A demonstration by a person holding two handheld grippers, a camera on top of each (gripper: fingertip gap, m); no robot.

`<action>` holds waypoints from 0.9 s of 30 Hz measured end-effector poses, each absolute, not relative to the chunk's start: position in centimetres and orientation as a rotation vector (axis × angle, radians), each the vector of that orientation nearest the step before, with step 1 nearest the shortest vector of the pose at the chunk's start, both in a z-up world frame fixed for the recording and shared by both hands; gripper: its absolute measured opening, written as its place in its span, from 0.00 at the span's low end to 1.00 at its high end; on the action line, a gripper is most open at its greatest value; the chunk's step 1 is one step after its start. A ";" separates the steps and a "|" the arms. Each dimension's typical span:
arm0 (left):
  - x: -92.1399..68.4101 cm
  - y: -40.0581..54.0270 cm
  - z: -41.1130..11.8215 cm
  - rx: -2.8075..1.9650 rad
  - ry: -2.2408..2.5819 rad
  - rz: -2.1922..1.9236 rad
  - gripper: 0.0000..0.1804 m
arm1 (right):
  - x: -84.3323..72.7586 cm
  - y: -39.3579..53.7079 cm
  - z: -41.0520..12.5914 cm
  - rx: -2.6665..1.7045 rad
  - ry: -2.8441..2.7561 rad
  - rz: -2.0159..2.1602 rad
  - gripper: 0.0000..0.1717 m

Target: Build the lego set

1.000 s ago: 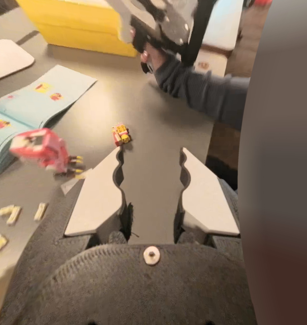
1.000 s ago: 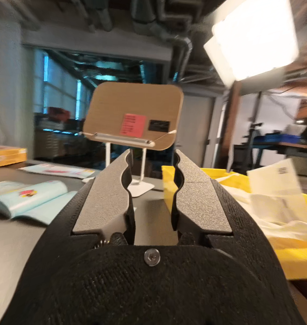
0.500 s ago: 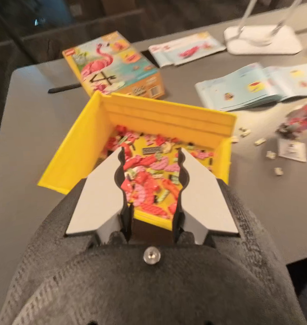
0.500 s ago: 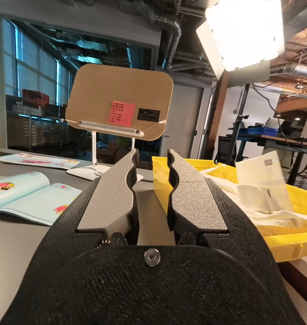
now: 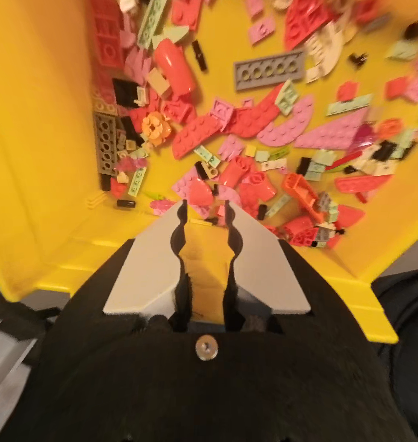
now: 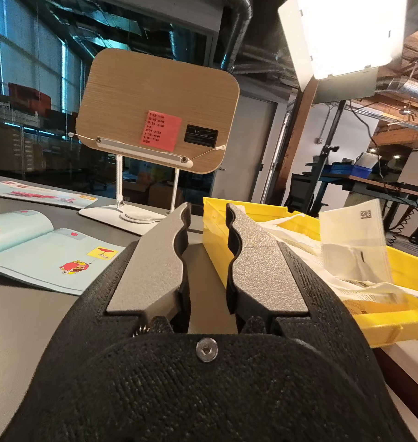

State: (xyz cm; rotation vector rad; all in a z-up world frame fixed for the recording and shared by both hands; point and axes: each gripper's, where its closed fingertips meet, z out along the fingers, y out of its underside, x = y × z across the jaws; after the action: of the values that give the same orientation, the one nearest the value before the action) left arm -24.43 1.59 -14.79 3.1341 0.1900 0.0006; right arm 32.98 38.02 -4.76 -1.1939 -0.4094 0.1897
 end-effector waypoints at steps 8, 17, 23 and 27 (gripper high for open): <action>-24.7 0.9 -16.6 3.014 0.115 -0.105 0.16 | 32.3 38.0 -5.0 -1.194 -0.446 0.191 0.15; -24.7 0.8 -16.6 3.029 0.044 -0.125 0.06 | 31.4 38.2 -5.2 -1.195 -0.482 0.194 0.13; -24.2 1.7 -14.5 3.171 -0.014 -0.168 0.02 | 30.9 38.2 -5.2 -1.191 -0.498 0.202 0.12; -22.9 2.6 -12.7 3.298 -0.050 -0.091 0.01 | 30.7 38.2 -5.2 -1.192 -0.509 0.206 0.12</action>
State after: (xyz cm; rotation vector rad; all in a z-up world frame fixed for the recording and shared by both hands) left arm -22.88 2.65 -12.72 3.2982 -0.0500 -0.0906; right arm 30.71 38.17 -5.23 -1.1917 -0.5085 0.2058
